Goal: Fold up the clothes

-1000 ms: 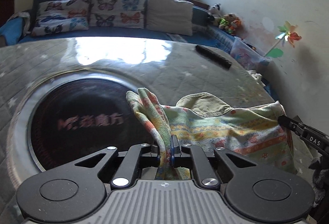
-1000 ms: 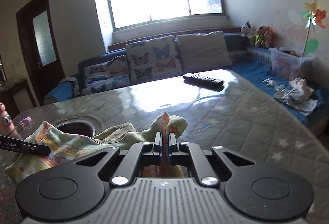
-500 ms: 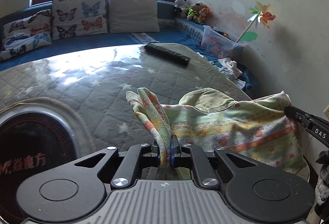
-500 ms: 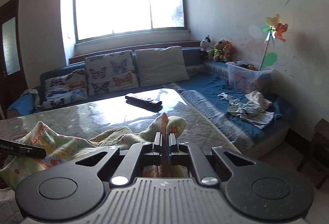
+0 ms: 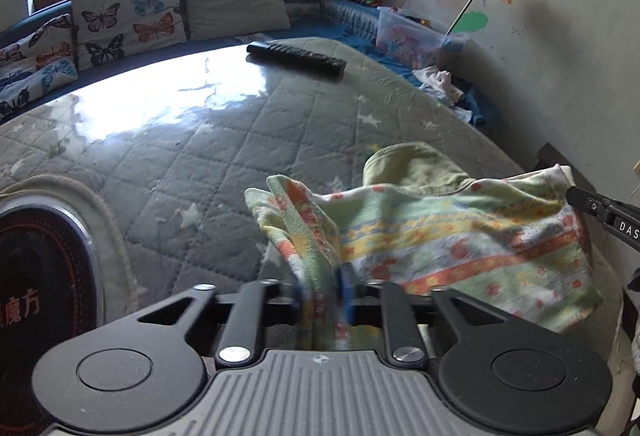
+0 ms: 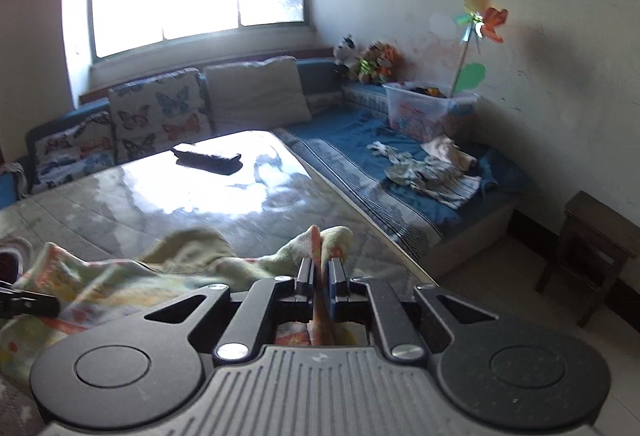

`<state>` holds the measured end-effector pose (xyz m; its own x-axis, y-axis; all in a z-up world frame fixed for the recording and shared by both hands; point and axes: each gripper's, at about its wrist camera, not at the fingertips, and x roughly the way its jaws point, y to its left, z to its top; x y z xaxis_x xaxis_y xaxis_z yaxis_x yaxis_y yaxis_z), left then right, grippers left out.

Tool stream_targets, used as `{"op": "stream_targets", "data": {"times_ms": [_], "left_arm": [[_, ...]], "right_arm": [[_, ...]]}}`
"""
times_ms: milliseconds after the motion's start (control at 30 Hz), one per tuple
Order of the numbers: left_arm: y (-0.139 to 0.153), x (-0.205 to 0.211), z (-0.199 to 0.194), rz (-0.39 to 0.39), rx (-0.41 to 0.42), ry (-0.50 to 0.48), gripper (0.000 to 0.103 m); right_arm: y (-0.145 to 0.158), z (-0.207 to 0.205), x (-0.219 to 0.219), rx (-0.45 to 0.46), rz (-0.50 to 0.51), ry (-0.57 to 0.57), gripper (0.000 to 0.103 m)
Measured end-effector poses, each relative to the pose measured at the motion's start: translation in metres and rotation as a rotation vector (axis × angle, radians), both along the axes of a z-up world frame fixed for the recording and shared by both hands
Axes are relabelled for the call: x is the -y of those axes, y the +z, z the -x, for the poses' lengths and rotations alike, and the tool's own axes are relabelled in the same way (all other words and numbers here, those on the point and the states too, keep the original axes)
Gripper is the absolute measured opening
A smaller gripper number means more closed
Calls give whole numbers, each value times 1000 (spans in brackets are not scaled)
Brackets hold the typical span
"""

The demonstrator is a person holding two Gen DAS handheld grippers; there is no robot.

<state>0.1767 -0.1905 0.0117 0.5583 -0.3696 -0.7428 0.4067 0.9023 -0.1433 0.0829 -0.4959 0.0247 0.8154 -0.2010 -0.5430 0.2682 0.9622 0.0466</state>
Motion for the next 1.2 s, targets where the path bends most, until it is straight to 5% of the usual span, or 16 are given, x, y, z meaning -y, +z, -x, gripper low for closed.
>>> {"op": "stream_targets", "data": {"times_ms": [100, 233, 533, 733, 1067, 1200], "left_arm": [[-2, -6, 4, -23, 13, 4, 53], [-2, -12, 14, -45, 30, 11, 76], [-4, -20, 40, -92, 71, 2, 100], [-3, -26, 54, -85, 93, 3, 103], [-7, -26, 79, -105, 119, -23, 103], [-10, -29, 86, -105, 120, -26, 103]], "right_arm": [[-3, 4, -5, -2, -3, -4, 10], [-4, 9, -18, 4, -23, 25, 39], [-16, 22, -56, -15, -52, 117, 61], [-16, 35, -66, -5, -66, 134, 84], [-18, 58, -84, 6, -47, 140, 103], [-18, 67, -91, 4, -28, 142, 103]]}}
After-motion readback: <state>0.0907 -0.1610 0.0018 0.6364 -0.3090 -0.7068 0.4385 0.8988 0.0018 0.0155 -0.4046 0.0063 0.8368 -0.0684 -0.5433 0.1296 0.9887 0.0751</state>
